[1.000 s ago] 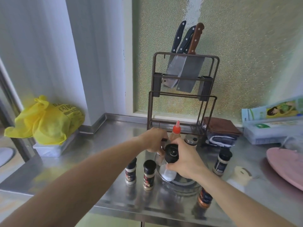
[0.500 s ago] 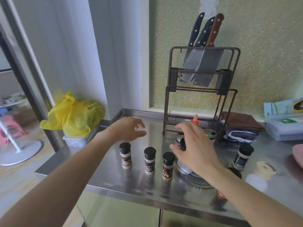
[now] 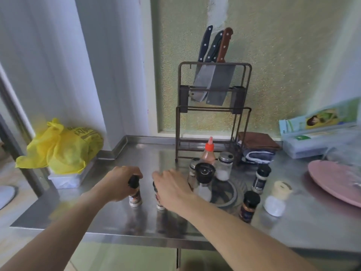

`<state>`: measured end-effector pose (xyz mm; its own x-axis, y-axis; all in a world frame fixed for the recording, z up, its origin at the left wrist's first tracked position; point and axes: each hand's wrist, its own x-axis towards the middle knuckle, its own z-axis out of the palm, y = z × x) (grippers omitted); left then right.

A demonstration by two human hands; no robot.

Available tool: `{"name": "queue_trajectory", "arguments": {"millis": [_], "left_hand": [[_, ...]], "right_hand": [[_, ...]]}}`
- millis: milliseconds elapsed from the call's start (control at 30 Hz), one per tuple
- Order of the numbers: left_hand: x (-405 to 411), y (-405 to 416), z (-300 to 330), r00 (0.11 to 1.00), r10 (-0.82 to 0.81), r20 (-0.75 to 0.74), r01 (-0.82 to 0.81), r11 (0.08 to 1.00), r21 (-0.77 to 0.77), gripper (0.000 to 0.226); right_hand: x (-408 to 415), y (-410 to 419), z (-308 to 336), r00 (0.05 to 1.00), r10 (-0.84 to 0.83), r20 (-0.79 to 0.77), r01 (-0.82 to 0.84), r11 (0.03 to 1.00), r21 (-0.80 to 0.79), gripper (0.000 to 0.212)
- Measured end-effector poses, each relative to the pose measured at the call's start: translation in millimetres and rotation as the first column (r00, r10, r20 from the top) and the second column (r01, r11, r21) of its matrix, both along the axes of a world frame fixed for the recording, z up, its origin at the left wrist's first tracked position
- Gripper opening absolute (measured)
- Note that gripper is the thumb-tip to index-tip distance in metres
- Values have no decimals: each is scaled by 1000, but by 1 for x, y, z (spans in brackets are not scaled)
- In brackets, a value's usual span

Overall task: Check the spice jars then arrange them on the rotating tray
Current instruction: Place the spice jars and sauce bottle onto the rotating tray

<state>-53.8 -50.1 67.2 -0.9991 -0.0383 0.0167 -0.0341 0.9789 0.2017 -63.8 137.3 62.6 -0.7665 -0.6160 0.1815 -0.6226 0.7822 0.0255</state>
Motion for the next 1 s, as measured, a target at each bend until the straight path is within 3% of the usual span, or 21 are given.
{"name": "queue_trajectory", "arguments": {"millis": [200, 333, 467, 600, 867, 1000], "left_hand": [[8, 19, 59, 974, 53, -222, -21, 990, 141, 38], [13, 55, 119, 936, -21, -352, 115, 962, 248, 35], [13, 110, 136, 897, -207, -392, 318, 916, 244, 40], [2, 167, 113, 882, -372, -290, 424, 894, 144, 44], [-32, 209, 57, 839, -519, -162, 494, 853, -170, 49], [-39, 212, 44, 848, -522, -87, 492, 838, -234, 52]], "right_hand": [[9, 31, 53, 999, 39, 23, -30, 951, -308, 37], [13, 88, 105, 998, -24, 53, 44, 902, -429, 40], [11, 150, 124, 978, -176, 113, 205, 911, -359, 40], [5, 182, 101, 937, -286, 199, 331, 910, -249, 42], [-14, 196, 53, 897, -335, 288, 396, 899, -187, 50], [-19, 189, 36, 892, -325, 314, 380, 916, -130, 50]]}}
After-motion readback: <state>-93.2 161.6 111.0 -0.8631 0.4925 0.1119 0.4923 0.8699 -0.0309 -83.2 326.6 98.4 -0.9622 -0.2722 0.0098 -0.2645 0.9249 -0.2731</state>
